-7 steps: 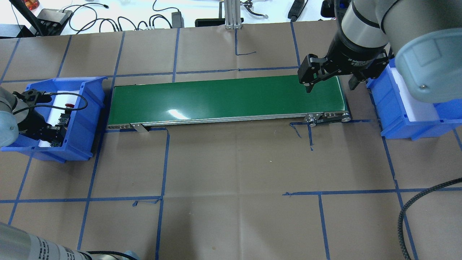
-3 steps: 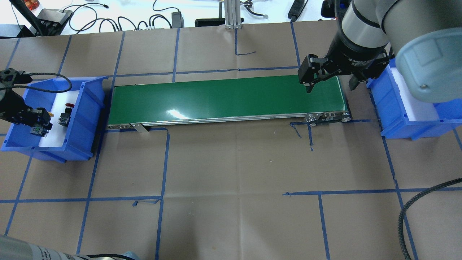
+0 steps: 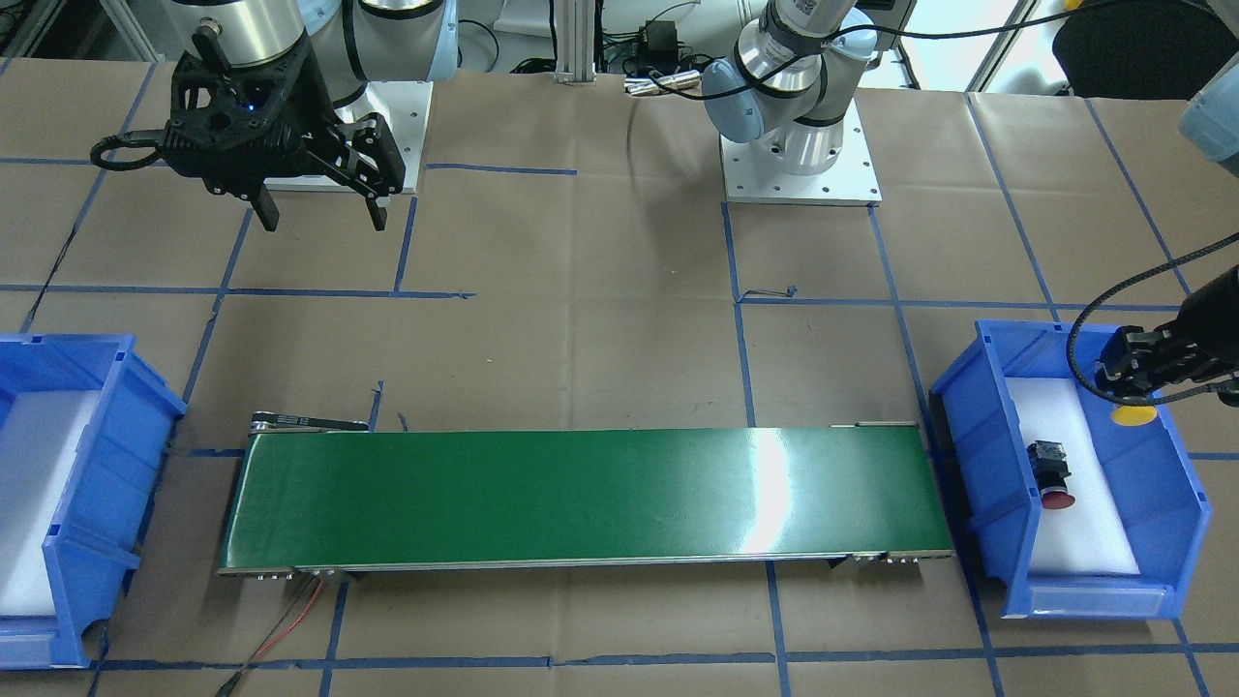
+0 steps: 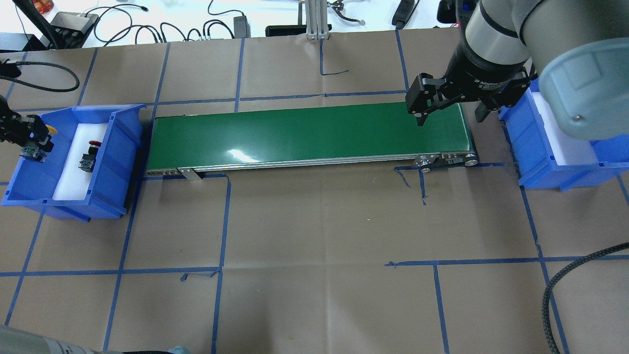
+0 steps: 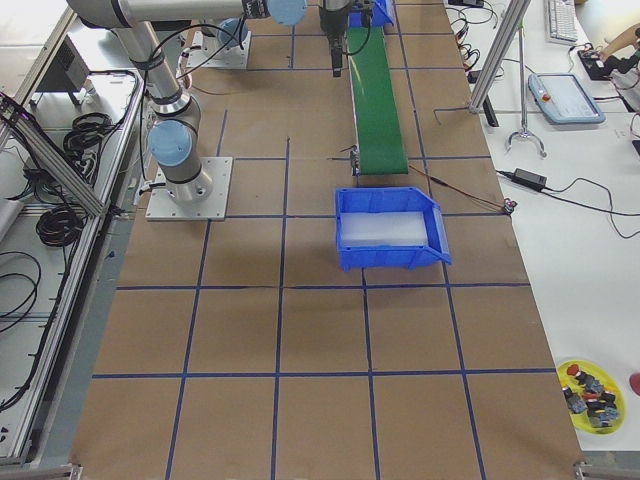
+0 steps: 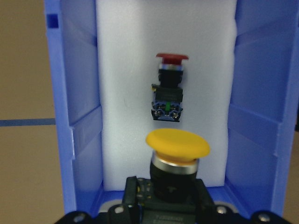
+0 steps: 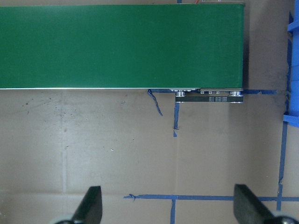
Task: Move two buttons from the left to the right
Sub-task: 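Carry the yellow button to the conveyor end nearest the left arm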
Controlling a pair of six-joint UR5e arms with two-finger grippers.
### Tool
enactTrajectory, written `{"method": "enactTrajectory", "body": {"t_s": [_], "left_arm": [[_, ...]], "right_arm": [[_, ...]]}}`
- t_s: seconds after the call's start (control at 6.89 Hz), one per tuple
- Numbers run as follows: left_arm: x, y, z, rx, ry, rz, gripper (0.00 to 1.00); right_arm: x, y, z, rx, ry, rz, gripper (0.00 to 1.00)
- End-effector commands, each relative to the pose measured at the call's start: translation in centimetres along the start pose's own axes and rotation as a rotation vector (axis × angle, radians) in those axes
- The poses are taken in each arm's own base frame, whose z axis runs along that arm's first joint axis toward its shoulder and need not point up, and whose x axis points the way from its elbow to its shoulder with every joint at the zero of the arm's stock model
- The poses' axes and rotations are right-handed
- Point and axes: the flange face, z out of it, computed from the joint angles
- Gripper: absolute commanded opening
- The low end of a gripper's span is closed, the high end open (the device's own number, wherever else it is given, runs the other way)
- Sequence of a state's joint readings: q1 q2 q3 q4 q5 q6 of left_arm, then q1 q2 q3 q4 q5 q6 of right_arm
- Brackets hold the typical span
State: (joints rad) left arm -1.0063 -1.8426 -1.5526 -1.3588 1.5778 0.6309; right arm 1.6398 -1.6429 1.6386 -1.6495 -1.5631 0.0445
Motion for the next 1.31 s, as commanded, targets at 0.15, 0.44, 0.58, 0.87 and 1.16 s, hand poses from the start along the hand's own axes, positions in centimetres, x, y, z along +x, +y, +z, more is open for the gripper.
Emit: {"method": "enactTrajectory", "body": {"t_s": [0.15,0.44,0.58,0.87,1.16], "left_arm": [[13.6,-5.4,-0.8,-0.002,-0.003,-0.112,0.01],[21.7,-7.1,2.7,-0.026,0.001,-0.200,0.01],[24.2,-8.7,5.2,-0.005,-0.010,-0.209,0.01],[26.6,-9.6,8.2,-0.026,-0.014,-0.229,0.01],[26.8,-9.6,9.8,-0.056,-0.014,-0.220,0.01]], "right_arm": [[0.0,0.0,0.0,0.000,0.000,0.000,1.00],[0.0,0.0,0.1,-0.002,-0.001,0.002,1.00],[0.0,0.0,0.0,0.001,-0.002,0.002,1.00],[0.0,0.1,0.3,-0.009,-0.001,0.002,1.00],[0.0,0.1,0.2,-0.006,-0.003,0.002,1.00]]}}
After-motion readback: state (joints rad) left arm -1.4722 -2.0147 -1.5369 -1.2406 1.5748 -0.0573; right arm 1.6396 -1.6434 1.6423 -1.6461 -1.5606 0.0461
